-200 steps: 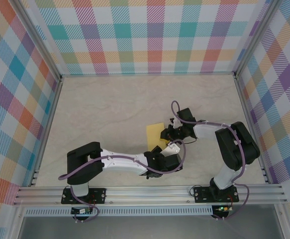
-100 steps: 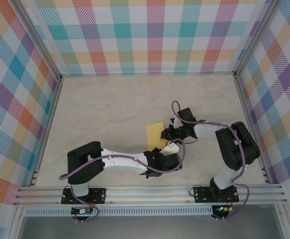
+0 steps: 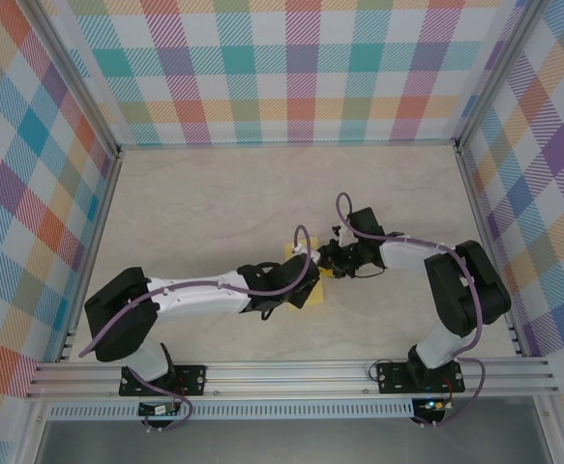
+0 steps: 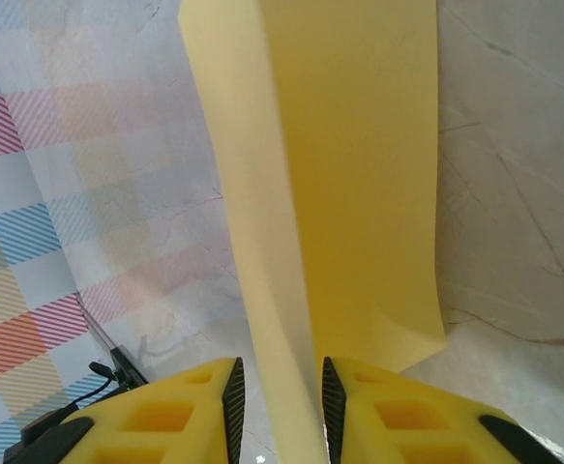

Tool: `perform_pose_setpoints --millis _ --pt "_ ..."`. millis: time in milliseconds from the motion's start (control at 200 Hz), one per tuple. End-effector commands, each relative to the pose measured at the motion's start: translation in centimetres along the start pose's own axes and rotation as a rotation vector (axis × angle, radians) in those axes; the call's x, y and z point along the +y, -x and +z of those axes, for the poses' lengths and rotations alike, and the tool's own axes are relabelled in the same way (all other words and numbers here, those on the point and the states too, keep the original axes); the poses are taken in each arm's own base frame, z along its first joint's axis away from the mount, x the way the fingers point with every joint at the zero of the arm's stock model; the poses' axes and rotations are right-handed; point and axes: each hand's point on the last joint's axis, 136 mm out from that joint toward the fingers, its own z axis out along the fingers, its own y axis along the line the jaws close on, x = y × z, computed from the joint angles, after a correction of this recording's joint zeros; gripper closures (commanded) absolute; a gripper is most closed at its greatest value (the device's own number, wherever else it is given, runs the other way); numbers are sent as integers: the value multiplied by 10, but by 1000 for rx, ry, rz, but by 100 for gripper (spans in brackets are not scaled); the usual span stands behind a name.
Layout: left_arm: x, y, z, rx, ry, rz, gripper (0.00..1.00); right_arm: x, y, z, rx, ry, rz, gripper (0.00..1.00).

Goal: Fold a paper plane with a square sheet of paper (pick it up from the middle)
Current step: Third fold the triangle at the center of the table.

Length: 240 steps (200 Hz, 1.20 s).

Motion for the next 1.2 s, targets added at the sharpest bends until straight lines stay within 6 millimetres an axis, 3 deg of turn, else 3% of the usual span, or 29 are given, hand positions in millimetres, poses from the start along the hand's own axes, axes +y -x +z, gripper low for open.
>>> perform_pose_setpoints --millis 0,75,200,310,515,720,990,1055,1195 --pt "-12 -2 -3 26 -125 -48 100 6 -1 -9 -10 5 -19 68" --pt "-8 -3 -1 37 -124 -60 100 2 2 -15 -41 -33 -16 62" --pt "-8 -2 -5 34 -131 -57 100 13 0 -17 -18 21 -37 67" --pt "-6 -3 -11 0 -98 -23 77 19 -1 -11 11 73 -19 68" --pt "-28 -19 -17 -29 20 158 51 25 1 -6 38 111 -15 67" --pt "-42 -29 -7 -25 175 322 45 21 1 -3 46 98 -1 67" --pt "-43 -23 8 -53 295 382 49 18 -1 -4 51 83 -3 67" --pt "-45 -20 7 -60 287 373 58 15 -2 -4 52 75 2 66" --pt "-48 -19 3 -63 247 353 86 9 -3 -5 42 39 0 66"
